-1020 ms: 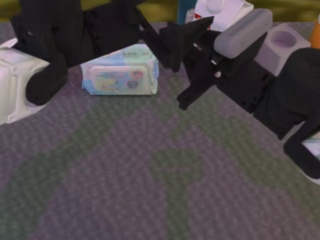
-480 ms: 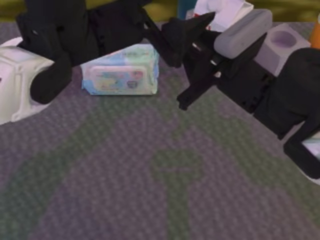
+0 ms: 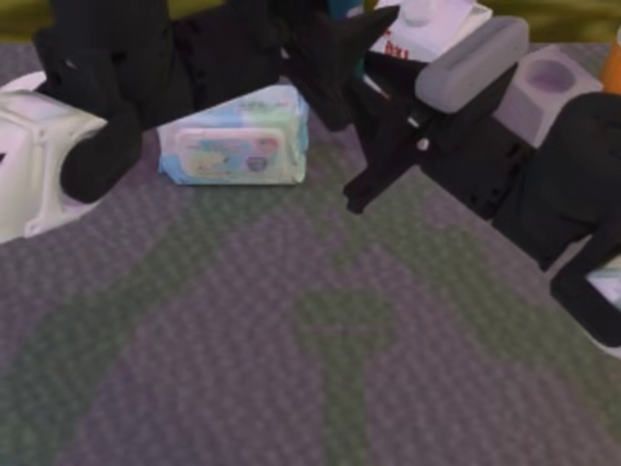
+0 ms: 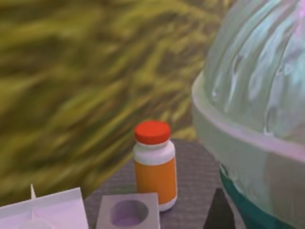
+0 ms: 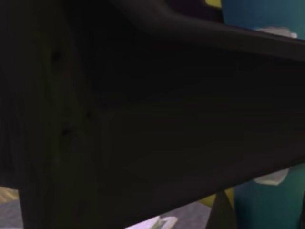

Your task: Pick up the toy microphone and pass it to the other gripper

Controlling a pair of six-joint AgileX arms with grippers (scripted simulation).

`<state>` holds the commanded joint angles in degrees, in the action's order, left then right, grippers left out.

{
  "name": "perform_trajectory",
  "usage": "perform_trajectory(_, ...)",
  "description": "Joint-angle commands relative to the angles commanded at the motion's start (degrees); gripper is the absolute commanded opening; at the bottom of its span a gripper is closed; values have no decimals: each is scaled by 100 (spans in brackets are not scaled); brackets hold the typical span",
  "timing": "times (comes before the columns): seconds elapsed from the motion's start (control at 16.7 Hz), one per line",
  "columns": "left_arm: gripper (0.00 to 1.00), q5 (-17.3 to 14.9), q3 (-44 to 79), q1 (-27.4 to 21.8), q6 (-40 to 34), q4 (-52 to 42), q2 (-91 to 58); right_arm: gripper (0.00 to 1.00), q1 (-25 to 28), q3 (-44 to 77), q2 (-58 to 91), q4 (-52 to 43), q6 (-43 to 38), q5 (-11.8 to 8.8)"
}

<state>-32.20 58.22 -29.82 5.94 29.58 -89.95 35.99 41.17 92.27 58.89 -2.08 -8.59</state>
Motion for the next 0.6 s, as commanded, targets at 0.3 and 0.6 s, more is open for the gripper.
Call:
perform_trajectory(0.3, 0, 0, 0, 0, 0, 0, 0, 0, 0, 0, 0, 0, 0, 0)
perform_trajectory(0.6, 0, 0, 0, 0, 0, 0, 0, 0, 0, 0, 0, 0, 0, 0)
